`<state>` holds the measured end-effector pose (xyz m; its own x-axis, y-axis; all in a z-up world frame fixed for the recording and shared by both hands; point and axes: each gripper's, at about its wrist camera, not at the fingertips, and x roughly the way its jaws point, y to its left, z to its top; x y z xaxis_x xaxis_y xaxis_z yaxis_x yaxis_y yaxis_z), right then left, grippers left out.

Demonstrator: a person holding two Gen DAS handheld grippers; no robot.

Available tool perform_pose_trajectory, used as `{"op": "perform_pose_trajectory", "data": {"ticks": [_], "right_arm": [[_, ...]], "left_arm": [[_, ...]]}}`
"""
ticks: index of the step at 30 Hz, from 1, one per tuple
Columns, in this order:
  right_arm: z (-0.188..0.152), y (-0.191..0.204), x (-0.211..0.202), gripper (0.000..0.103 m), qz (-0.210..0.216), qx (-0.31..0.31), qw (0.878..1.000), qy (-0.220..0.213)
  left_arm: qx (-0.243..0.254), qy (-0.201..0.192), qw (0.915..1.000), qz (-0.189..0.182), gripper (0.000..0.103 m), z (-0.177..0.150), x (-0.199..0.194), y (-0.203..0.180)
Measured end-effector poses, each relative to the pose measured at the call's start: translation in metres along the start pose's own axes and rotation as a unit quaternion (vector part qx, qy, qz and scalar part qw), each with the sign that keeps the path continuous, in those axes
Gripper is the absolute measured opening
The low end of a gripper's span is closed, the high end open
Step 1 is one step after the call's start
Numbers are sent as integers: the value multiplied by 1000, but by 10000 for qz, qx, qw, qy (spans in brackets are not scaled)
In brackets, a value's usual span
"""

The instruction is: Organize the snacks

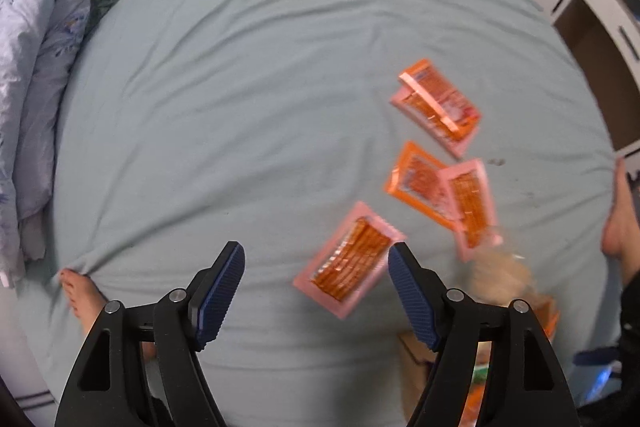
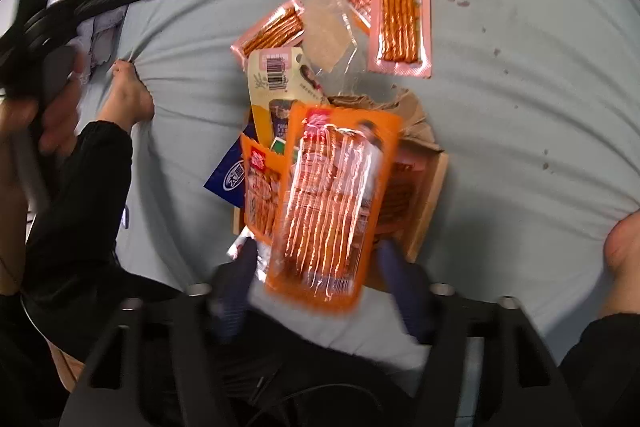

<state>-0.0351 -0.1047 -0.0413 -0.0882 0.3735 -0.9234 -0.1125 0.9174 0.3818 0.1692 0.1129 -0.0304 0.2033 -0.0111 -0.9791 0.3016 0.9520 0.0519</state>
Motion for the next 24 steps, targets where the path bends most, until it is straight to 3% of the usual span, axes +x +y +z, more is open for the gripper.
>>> {"op": "perform_pose_trajectory", "data": {"ticks": [8,14,18,20,24], "right_arm": [[12,-32,-14,72,-26,619,9978,-245],[23,-54,-28,72,147,949,9945,-419],[29,-62,-28,72,140,1010,9938,-439],[31,-62,-25,72,121,1030,9938,-396],[34,-59,-16,72,43,1021,9944,-279]], "left_arm": [[751,1022,9919,9,78,1,95,-21],[617,1573,9856,0,79,1,142,-24],[571,1789,9822,-88,87,-3,160,-35],[811,1832,9797,77,102,-10,169,-46],[842,1668,9819,321,103,-17,175,-54]]}}
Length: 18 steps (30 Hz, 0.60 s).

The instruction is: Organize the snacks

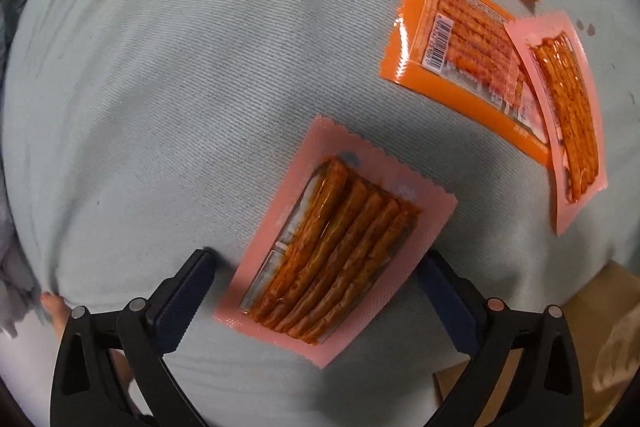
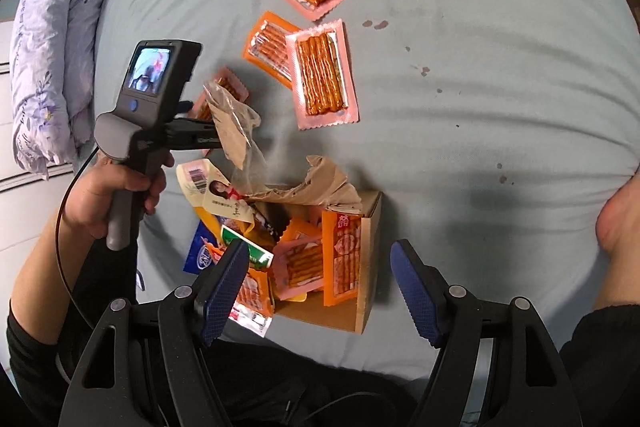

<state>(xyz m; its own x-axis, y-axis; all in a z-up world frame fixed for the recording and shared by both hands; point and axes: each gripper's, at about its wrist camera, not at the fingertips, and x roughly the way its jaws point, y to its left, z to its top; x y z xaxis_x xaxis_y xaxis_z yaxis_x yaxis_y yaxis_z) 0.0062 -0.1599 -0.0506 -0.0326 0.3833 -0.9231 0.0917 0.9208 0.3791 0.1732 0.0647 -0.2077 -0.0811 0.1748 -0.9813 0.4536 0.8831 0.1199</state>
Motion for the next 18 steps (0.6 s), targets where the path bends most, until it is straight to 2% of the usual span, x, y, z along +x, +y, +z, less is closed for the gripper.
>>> {"op": "perform_pose_trajectory", "data": {"ticks": [2,3,4,5,6,7,11,12,13,15,18], "right_arm": [[0,3,1,72,-50,-52,10000,9],[-1,3,1,72,-72,-73,9999,10],[1,3,2,72,-79,-60,10000,12],[2,2,4,72,-82,-36,10000,14],[3,0,4,72,-89,-2,10000,15],[3,-2,4,72,-101,40,9999,8],[6,-11,-2,72,-121,220,9996,-97],[7,-14,-4,72,-112,274,9995,-136],[8,-16,-6,72,-100,317,9993,-176],[9,-20,-10,72,-86,384,9989,-258],[10,-25,-19,72,-44,458,9980,-428]], "left_arm": [[-107,3,9999,-115,99,-1,0,1],[-116,14,9997,-209,90,-2,-1,1],[-90,-9,9996,-278,75,-2,-5,1],[-34,-42,9996,-292,68,-4,-10,-3],[35,-75,9996,-270,47,-5,-14,-7],[76,-80,9995,-300,38,-7,-19,-9],[-177,-35,9985,-515,30,-16,-30,-5],[-200,-71,9984,-518,21,-17,-34,-3],[-232,-121,9982,-534,7,-21,-40,-1],[-402,-212,9965,-701,6,-28,-53,7],[-550,-547,9925,-943,6,-41,-84,19]]}}
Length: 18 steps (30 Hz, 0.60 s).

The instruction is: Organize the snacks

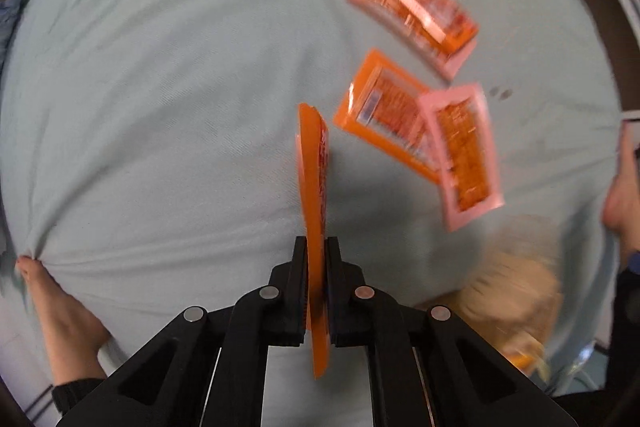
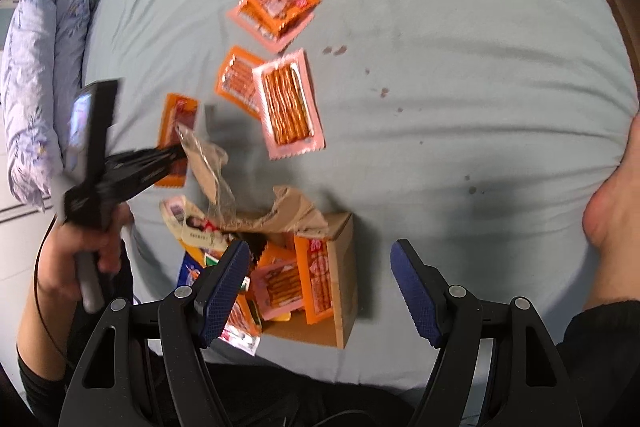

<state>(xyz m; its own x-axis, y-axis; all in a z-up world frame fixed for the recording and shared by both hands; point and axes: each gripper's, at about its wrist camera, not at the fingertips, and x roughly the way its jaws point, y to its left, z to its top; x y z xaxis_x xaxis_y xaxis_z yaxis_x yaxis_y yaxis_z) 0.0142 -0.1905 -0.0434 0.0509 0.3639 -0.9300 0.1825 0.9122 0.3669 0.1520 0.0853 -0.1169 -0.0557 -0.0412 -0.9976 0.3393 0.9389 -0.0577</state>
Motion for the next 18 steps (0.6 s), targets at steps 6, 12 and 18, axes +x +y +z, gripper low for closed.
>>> {"op": "perform_pose_trajectory", "data": {"ticks": [6,12,18], "right_arm": [[3,0,-5,72,-207,-24,9991,-357],[9,15,7,72,-1285,-398,9892,-577],[15,38,33,72,-1292,-632,9893,-237]], "left_arm": [[124,-499,9963,-682,6,-34,-63,-3],[661,-564,9868,-1369,6,-61,-109,-41],[1110,-130,9791,-1699,7,-76,-105,-75]]}}
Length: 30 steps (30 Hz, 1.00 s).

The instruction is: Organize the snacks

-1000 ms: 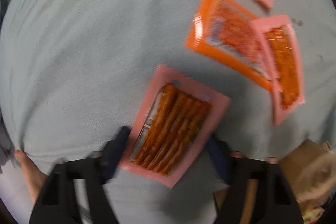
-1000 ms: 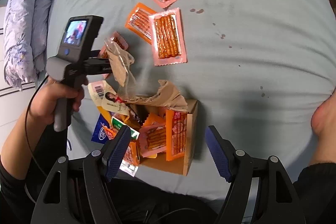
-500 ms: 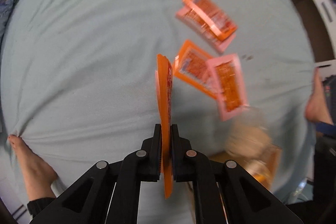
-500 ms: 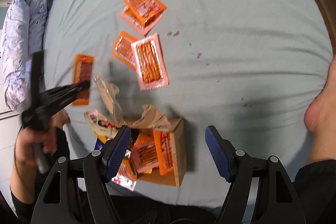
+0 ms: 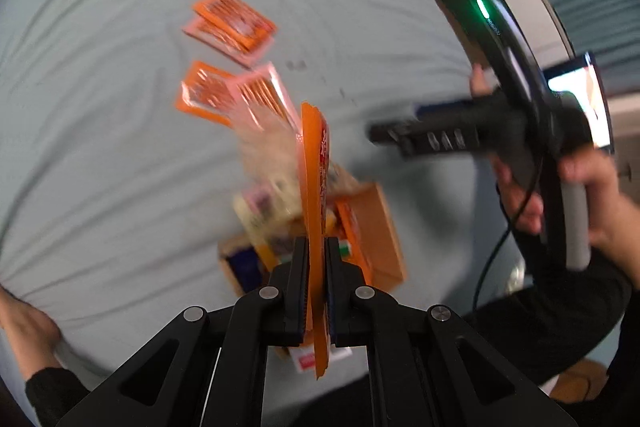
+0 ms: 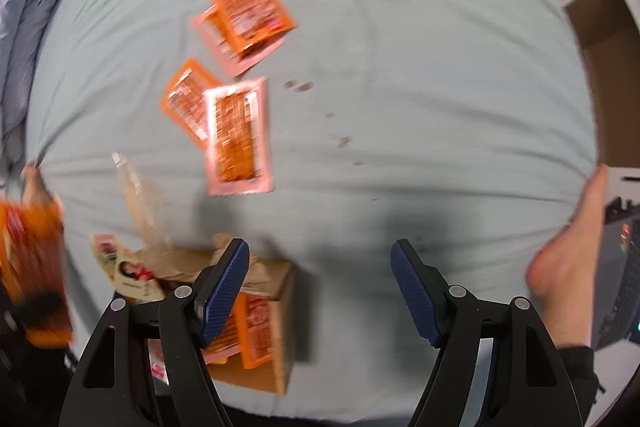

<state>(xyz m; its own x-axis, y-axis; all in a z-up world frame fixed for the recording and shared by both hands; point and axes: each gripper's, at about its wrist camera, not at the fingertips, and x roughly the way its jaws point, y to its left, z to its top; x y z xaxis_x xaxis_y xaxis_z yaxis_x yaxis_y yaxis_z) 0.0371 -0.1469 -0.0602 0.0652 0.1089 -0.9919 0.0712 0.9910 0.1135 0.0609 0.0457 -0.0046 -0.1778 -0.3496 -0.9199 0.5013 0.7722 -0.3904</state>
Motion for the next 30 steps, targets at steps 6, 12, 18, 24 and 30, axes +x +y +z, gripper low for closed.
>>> {"op": "perform_pose_trajectory", "data": {"ticks": [6,12,18,24,30], "right_arm": [[3,18,14,72,265,-76,9995,176],[10,20,27,72,176,-156,9995,208],[39,25,50,72,203,-244,9995,11],[74,54,103,72,156,-513,9980,320],[87,72,148,73,-36,-949,9928,727]], "left_arm": [[281,524,9982,-25,9,-16,35,-10],[394,601,9974,20,9,-19,40,-26],[606,447,9972,30,8,-21,20,-36],[656,252,9975,-11,8,-27,-3,-38],[695,367,9969,54,8,-28,1,-33]]}}
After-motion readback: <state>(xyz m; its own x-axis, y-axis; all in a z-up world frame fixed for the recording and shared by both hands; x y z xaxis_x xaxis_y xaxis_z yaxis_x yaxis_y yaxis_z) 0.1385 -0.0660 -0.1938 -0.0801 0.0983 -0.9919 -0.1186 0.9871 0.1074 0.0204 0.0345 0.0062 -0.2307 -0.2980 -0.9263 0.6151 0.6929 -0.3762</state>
